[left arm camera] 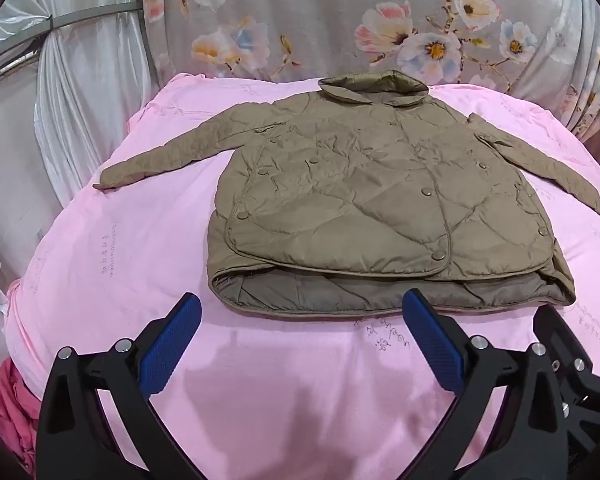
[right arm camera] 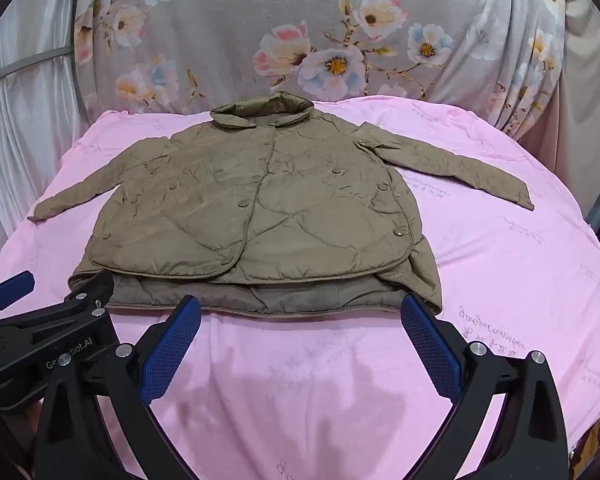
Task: Fold large clothes
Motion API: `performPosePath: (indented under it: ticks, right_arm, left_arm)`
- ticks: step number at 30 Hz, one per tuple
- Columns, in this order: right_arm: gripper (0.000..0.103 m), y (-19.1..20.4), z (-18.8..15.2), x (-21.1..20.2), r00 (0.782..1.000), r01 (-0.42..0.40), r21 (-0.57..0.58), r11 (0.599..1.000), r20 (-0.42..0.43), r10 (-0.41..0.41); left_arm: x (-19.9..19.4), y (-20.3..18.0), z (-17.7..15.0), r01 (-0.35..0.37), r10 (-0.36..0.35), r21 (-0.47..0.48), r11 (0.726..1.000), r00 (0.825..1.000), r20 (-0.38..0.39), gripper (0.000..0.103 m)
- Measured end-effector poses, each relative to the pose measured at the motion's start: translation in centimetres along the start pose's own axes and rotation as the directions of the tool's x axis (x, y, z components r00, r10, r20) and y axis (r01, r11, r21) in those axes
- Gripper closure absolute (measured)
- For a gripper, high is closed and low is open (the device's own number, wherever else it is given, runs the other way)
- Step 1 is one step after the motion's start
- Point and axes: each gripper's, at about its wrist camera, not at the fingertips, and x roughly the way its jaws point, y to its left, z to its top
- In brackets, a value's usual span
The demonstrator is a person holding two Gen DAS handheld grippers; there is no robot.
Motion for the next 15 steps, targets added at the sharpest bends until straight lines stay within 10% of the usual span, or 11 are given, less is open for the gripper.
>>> performPosePath:
  ticks: [15]
  right_arm:
    - [0.005, 0.0, -0.3, -1.1, 1.000, -0.003, 0.019, 1.000, 0.013, 0.002]
  left_arm:
    - [-1.3, -0.6, -0.4, -0.014, 0.014, 0.006, 1.000, 1.000, 0.006, 0.005]
